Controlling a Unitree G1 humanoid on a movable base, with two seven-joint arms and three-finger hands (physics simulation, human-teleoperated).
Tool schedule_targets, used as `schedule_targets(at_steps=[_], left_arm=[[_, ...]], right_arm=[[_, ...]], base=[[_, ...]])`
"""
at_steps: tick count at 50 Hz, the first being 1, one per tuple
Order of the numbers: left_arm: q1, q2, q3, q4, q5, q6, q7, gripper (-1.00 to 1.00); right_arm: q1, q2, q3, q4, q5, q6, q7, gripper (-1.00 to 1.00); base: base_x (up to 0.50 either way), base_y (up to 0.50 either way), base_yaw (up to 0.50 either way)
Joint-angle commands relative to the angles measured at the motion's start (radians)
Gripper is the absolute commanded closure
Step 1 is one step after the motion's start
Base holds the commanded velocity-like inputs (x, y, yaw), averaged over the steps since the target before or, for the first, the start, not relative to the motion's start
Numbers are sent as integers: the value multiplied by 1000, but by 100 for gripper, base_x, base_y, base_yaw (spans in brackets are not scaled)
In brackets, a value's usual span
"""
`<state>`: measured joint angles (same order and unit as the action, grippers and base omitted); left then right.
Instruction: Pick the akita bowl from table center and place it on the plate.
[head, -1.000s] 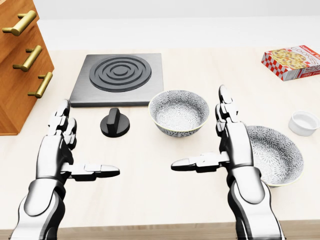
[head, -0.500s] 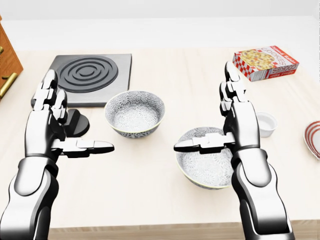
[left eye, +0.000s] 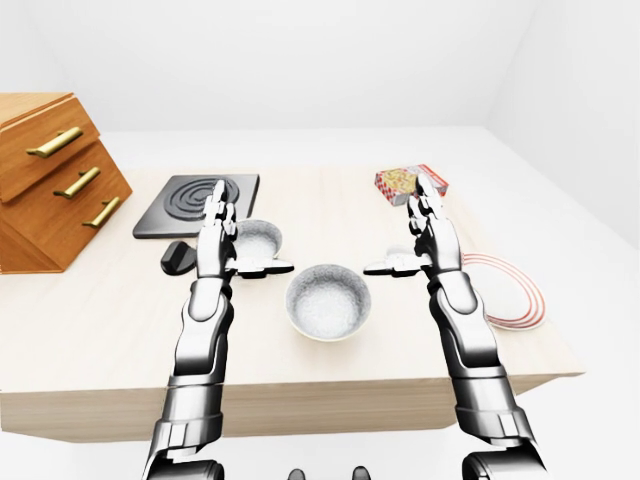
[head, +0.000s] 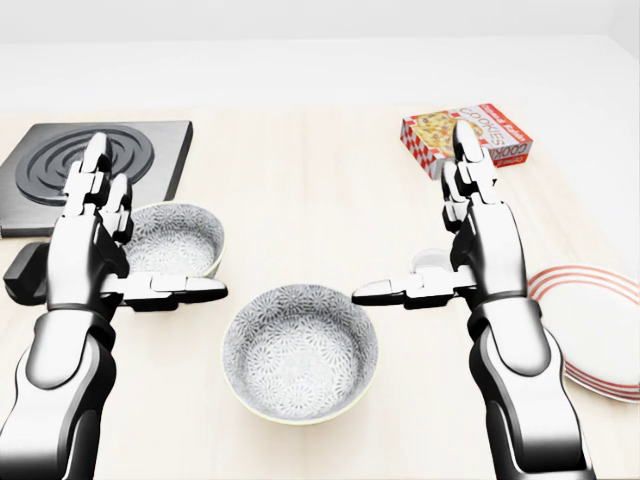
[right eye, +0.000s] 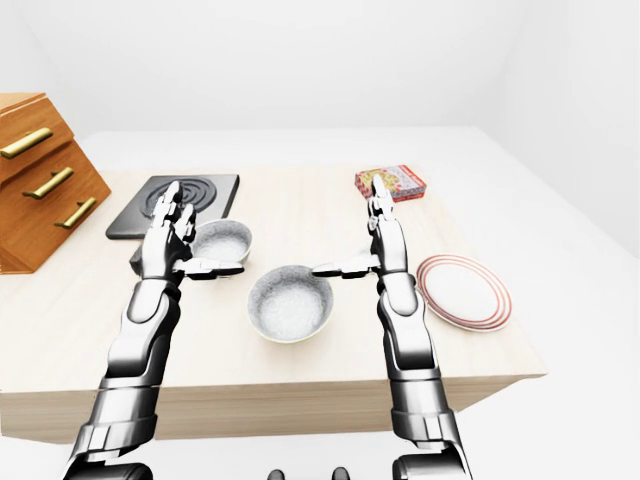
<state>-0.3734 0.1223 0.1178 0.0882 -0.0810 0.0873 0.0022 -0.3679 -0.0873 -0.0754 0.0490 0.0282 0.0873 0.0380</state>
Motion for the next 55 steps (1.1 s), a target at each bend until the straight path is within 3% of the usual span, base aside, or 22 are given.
schedule_targets(at_steps=[1,6,21,23,24,25,26,32,37,44,55], left_arm=[[4,0,1,-4,-1,0,1,-100],[4,2,4,0,-4,0,1,-100],[-18,21,15,73,1,0,-3,-100],[-31,46,11,132,70,0,20,-100],[-37,71,-2,171,156,-12,49,-100],[-43,81,-4,194,208,-43,63,-100],[-54,111,-19,239,320,-82,101,-100],[-63,163,-15,325,602,-153,167,-100],[-60,178,2,359,701,-175,199,-100],[-67,200,-24,483,820,-175,251,-100],[-196,213,-99,848,992,-175,414,-100]], right_arm=[[-3,3,5,-8,9,0,19,-100],[-10,3,0,17,6,0,4,-100],[3,0,6,11,-21,0,14,-100],[1,1,5,13,-22,0,14,-100],[0,0,5,17,-23,0,14,-100],[1,-1,4,16,-23,0,15,-100],[4,-1,3,12,-23,0,16,-100],[1,-1,2,22,-25,0,15,-100],[0,0,4,25,-28,0,15,-100],[5,-1,4,26,-29,0,17,-100],[7,-1,4,36,-32,0,19,-100]], base=[[50,-17,0],[50,-15,0],[1,0,0],[0,0,0],[0,0,0],[0,0,0],[0,0,0],[0,0,0],[0,0,0],[0,0,0],[0,0,0]])
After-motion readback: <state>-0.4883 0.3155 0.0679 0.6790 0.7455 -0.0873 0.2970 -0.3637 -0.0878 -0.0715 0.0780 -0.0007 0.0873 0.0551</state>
